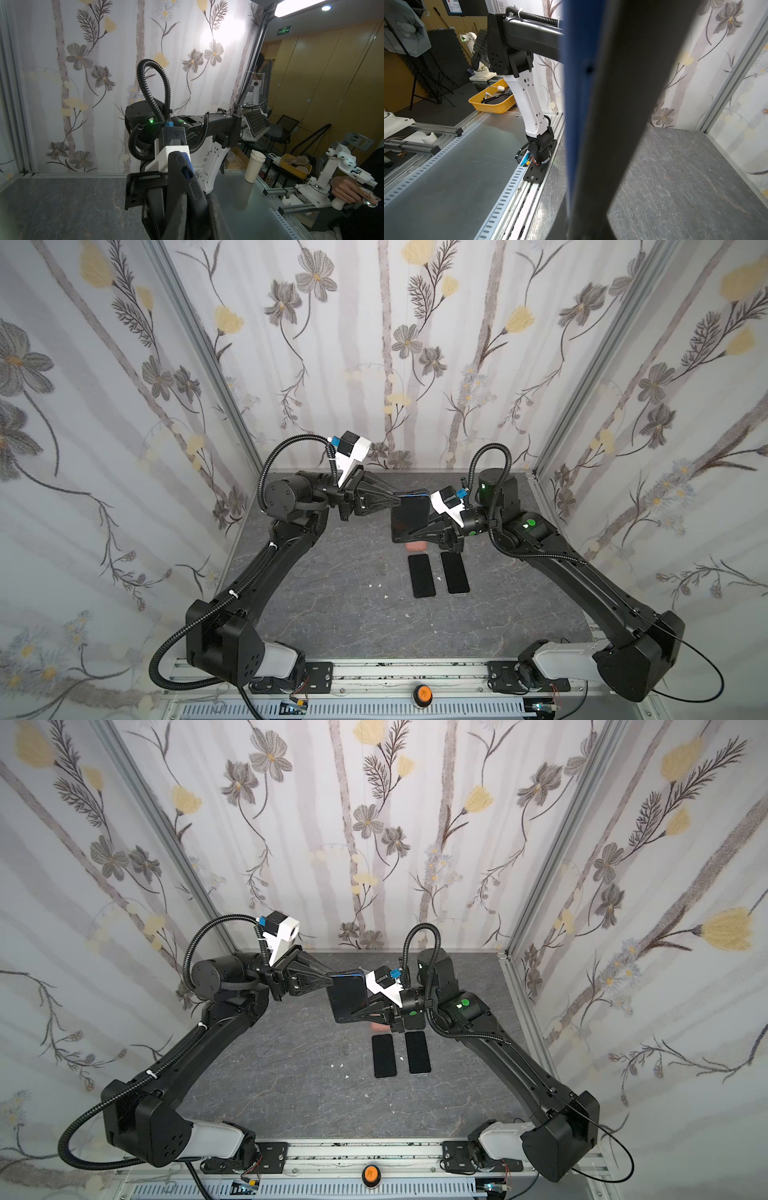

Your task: Take the phone out of the phone case

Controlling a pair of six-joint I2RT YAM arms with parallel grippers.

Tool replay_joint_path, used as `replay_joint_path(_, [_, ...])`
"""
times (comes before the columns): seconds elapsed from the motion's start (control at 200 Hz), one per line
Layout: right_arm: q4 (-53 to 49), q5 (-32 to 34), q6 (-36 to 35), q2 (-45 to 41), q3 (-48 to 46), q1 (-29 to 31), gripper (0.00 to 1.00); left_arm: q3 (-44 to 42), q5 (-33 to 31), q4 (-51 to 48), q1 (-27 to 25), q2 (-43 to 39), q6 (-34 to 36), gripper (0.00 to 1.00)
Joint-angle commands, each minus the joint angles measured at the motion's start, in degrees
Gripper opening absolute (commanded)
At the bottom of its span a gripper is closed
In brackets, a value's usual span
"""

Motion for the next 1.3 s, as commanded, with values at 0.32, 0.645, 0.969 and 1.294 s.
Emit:
replay_joint_path(0.32, [-6.3, -5.6, -9.3, 1.1, 3.7, -0.5, 0.00, 2.5, 7.2, 0.5, -0.5, -0.4, -0.7, 0.15])
replay_joint_path(0.645, [-12.4, -5.3, -13.8, 1.8, 5.6, -0.8, 0.00, 3.4, 9.9, 0.5, -1.6, 0.2, -0.3, 0.25])
replay_joint_path(0.969, [-14.6, -4.2, -15.6, 0.3, 5.3, -0.9, 0.00, 5.3, 7.8, 0.6, 0.6, 1.3, 0.1, 0.60])
replay_joint_path(1.294, [-6.3, 12.1, -8.2, -4.4, 0.1, -1.2, 0.00, 2.9, -4.6, 1.0, 10.3, -0.8, 1.8, 0.70])
